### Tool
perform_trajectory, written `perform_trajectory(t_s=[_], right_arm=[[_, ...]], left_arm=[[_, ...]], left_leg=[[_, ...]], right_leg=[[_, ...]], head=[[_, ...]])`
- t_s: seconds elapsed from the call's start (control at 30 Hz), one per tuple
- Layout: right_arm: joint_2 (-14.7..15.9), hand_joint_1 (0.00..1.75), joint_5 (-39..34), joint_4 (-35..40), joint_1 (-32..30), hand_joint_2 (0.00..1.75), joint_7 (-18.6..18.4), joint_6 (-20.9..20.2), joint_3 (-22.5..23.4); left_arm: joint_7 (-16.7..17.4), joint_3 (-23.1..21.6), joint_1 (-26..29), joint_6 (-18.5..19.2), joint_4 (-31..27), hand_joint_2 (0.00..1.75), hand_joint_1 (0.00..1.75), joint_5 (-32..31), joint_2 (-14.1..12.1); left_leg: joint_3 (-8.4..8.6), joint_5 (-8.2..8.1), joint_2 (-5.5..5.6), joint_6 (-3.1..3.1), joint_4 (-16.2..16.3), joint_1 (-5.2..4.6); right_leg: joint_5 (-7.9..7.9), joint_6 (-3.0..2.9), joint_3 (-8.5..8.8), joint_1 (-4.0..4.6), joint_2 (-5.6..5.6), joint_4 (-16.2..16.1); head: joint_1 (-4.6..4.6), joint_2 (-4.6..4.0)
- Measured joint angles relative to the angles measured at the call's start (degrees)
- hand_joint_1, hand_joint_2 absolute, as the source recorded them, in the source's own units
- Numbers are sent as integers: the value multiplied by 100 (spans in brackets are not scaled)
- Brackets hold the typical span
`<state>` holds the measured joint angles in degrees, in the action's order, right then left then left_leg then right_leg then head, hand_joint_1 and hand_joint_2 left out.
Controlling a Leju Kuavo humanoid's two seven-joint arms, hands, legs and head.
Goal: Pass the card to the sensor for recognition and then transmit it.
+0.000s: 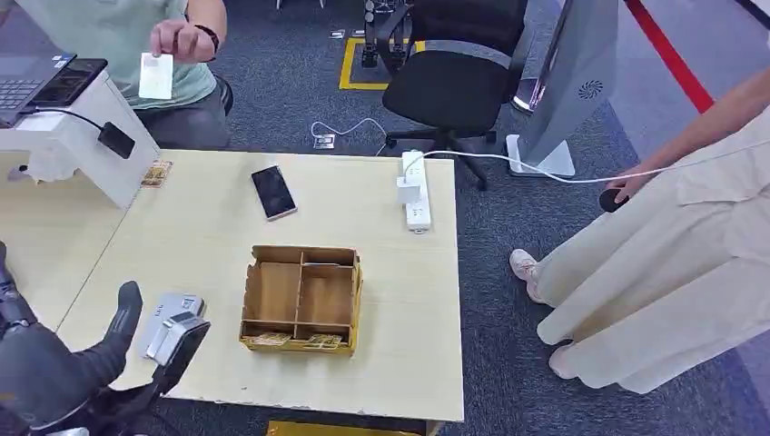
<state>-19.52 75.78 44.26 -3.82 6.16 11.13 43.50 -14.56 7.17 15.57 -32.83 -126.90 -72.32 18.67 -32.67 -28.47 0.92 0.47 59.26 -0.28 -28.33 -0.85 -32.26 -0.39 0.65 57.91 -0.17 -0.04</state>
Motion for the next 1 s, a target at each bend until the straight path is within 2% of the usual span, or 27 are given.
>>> perform_trajectory(t_s=[0.17,0.37,0.5,0.7,0.87,1.0], right_arm=[[0,0,105,-28,65,175,9,-31,0],[0,0,271,-81,118,175,33,-41,0],[0,0,345,-120,155,175,39,-52,0],[2,0,638,-205,252,175,94,-103,2],[13,0,807,-326,345,175,138,-98,31],[15,0,811,-374,373,175,138,-98,48]], left_arm=[[92,-76,-170,164,153,175,0,-529,-46],[378,-192,-424,252,413,175,0,-1185,-120],[494,-249,-593,287,549,175,0,-1336,-160],[798,-258,-1052,575,861,175,0,-1419,-297],[1248,-234,-1319,715,1075,175,0,-1421,-902],[1301,-232,-1391,722,1163,175,0,-1421,-1108]], left_leg=[[2,0,-1,0,0,0],[3,2,0,2,0,0],[3,2,0,2,1,0],[2,3,0,2,1,0],[5,6,1,-1,0,1],[3,5,4,-1,0,1]], right_leg=[[1,0,1,0,1,0],[1,0,3,0,0,0],[1,0,3,0,0,0],[3,-1,5,0,-1,1],[3,-2,5,1,0,3],[2,-2,5,1,-1,4]], head=[[0,0],[0,0],[0,0],[0,0],[-9,-2],[-4,0]])
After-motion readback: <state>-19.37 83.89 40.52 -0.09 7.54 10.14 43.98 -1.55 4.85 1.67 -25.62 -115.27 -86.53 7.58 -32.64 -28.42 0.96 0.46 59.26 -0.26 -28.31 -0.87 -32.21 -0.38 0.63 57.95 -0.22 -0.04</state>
